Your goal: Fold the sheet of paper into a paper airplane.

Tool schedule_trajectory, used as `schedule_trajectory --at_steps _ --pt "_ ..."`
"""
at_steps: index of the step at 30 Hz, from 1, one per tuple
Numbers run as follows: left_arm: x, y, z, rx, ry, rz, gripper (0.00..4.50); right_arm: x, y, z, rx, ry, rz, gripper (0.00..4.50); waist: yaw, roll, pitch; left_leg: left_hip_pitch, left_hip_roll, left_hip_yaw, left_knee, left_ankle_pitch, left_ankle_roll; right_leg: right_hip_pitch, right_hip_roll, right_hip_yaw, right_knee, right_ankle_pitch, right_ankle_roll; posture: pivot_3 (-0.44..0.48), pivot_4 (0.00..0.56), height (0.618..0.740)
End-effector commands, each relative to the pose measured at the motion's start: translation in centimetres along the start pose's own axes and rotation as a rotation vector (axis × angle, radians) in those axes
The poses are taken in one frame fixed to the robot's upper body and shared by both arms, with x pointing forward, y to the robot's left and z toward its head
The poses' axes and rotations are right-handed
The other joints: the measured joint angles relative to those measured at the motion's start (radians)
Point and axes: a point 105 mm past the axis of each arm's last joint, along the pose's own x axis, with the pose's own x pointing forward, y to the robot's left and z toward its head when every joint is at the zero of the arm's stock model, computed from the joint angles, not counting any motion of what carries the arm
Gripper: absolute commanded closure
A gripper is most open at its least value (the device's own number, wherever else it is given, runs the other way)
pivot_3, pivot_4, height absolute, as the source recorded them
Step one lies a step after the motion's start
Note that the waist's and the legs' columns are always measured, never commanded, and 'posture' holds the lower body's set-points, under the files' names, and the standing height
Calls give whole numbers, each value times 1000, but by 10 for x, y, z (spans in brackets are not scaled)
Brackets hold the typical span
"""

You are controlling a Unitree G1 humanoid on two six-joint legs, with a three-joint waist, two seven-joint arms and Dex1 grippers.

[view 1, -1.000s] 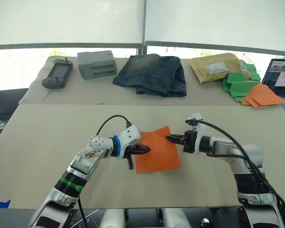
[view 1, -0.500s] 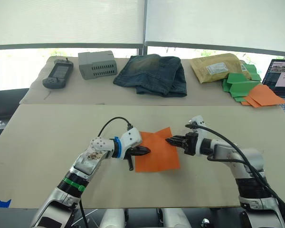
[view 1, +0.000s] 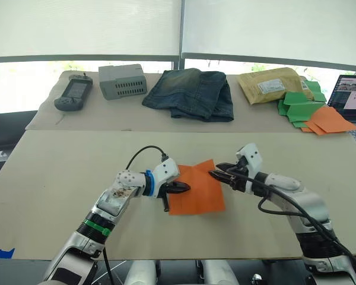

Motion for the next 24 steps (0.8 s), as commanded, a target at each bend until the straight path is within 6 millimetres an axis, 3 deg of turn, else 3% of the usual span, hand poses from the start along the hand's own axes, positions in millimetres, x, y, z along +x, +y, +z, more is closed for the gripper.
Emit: schedule_trajectory --at_steps 1,5,9,17,24 --pt "4 -2 -6 0 32 -8 4500 0 3 2 -60 -20 2 3137 0 0 0 0 0 0 0 0 0 0 0 0 0 0 0 0 150 722" --pt "4 -2 -5 -1 30 -11 4500 1 4 2 -153 -40 -17 4470 -1 0 0 0 0 0 0 0 0 0 0 0 0 0 0 0 150 722" --pt "4 -3 -5 0 29 -13 4500 1 3 8 -182 -87 -61 4493 0 0 0 1 0 0 0 0 0 0 0 0 0 0 0 0 150 722" --pt "4 -4 -4 1 26 -26 4500 1 9 -8 -217 -33 -64 4493 0 0 0 0 0 0 0 0 0 0 0 0 0 0 0 0 150 722" --pt "5 -5 -6 -1 27 -30 4500 2 1 2 -210 -44 -103 2157 -3 0 0 1 0 -1 0 0 0 0 0 0 0 0 0 0 150 722"
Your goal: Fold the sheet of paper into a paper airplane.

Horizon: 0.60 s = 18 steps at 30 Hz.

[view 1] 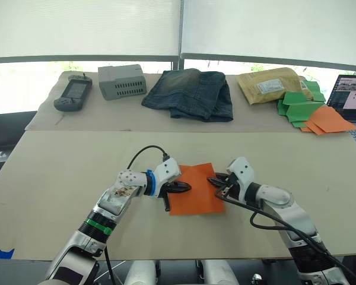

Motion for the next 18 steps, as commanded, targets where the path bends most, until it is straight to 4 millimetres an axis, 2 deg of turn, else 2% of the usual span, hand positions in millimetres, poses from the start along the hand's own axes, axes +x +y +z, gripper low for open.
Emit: schedule_trajectory --at_steps 1,18 --pt "4 -5 -6 -3 26 -20 4500 -3 -9 19 -36 -34 -23 2157 0 0 0 0 0 0 0 0 0 0 0 0 0 0 0 0 150 722" --pt "3 -5 -7 4 30 -25 4500 -4 -11 45 -20 -74 -9 2157 0 0 0 0 0 0 0 0 0 0 0 0 0 0 0 0 150 722"
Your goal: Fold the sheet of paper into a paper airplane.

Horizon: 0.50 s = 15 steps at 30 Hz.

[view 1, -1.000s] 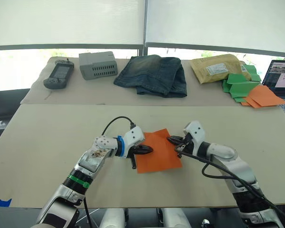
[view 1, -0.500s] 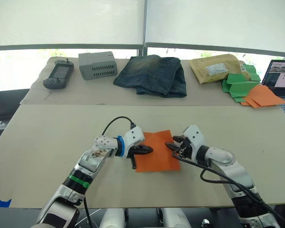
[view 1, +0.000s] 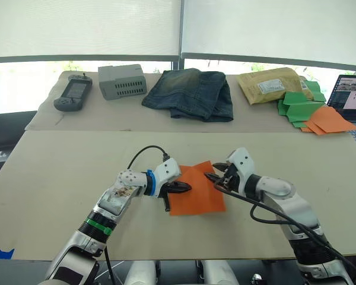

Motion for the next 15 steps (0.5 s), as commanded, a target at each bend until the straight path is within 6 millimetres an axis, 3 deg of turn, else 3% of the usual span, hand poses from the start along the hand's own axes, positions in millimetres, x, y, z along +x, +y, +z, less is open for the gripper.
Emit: schedule_trajectory --at_steps 1,2,5,9,15 --pt "3 -5 -7 1 32 -21 4500 -5 -5 21 -36 -52 -9 2157 0 0 0 0 0 0 0 0 0 0 0 0 0 0 0 0 150 722" --pt "3 -5 -7 1 33 -20 4500 -5 -5 22 -40 -52 -9 2157 0 0 0 0 0 0 0 0 0 0 0 0 0 0 0 0 150 722" --pt "2 -4 -8 0 35 -19 4500 -4 -4 24 -35 -49 -4 2929 0 0 0 0 0 0 0 0 0 0 0 0 0 0 0 0 150 722" --pt "2 -4 -8 1 35 -17 4500 -4 -2 21 -36 -26 7 4348 0 0 0 0 0 0 0 0 0 0 0 0 0 0 0 0 150 722" --pt "2 -4 -8 0 36 -17 4500 -4 7 22 -91 -18 49 4434 0 0 0 0 0 0 0 0 0 0 0 0 0 0 0 0 150 722"
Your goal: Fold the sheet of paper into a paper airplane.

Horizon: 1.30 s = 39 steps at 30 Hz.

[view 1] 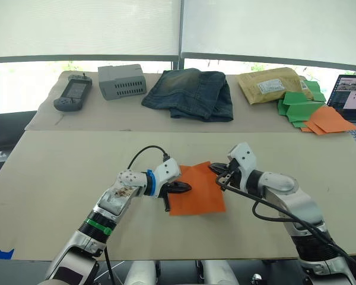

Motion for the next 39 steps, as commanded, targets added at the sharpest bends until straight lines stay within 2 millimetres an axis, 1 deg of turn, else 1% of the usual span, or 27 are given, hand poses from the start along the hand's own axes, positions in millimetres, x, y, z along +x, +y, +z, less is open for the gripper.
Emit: schedule_trajectory --at_steps 1,4,7,10,14,18,22,27,32,35,39 --pt "2 -3 -8 -6 36 -14 4500 -3 8 13 -120 -31 32 4434 0 0 0 0 0 0 0 0 0 0 0 0 0 0 0 0 150 722" --pt "2 -3 -7 -4 36 -15 4500 -3 16 14 -274 -29 53 4434 0 0 0 0 0 0 0 0 0 0 0 0 0 0 0 0 150 722" --pt "2 -2 -7 -2 37 -16 4500 -3 23 10 -427 -26 56 4434 0 0 0 0 0 1 0 0 0 0 0 0 0 0 0 0 150 722" --pt "2 -1 -6 0 36 -18 4500 -2 29 -1 -587 4 66 4434 0 0 0 0 0 3 0 0 0 0 0 0 0 0 1 0 150 722" --pt "2 -1 -5 -1 32 -18 4500 0 34 -14 -712 33 80 4434 0 0 0 0 0 5 0 0 0 0 0 0 0 0 1 0 150 722" --pt "2 1 -3 -8 20 -11 4500 2 41 -23 -706 30 97 4434 1 0 0 0 0 5 0 0 0 0 0 0 0 0 0 0 150 722" --pt "2 5 7 -39 -24 1 4500 4 41 -30 -692 46 95 4434 2 0 0 0 0 5 0 0 0 0 0 0 0 0 0 0 150 722" --pt "2 14 36 -109 -150 28 4500 5 41 -35 -680 58 96 4434 1 0 0 0 0 4 0 0 0 0 0 0 0 0 0 0 150 722" --pt "5 18 54 -122 -202 34 4500 6 42 -35 -673 59 92 4434 -1 0 0 0 0 4 0 0 0 0 0 0 0 0 0 0 150 722" --pt "11 18 56 -111 -198 33 4500 6 42 -35 -669 59 91 4434 -1 0 0 0 0 4 0 0 0 0 0 0 0 0 0 0 150 722" --pt "25 24 49 -75 -129 70 4500 7 43 -35 -668 59 90 4434 0 0 0 1 -1 4 0 0 0 0 0 0 0 0 0 0 150 722"
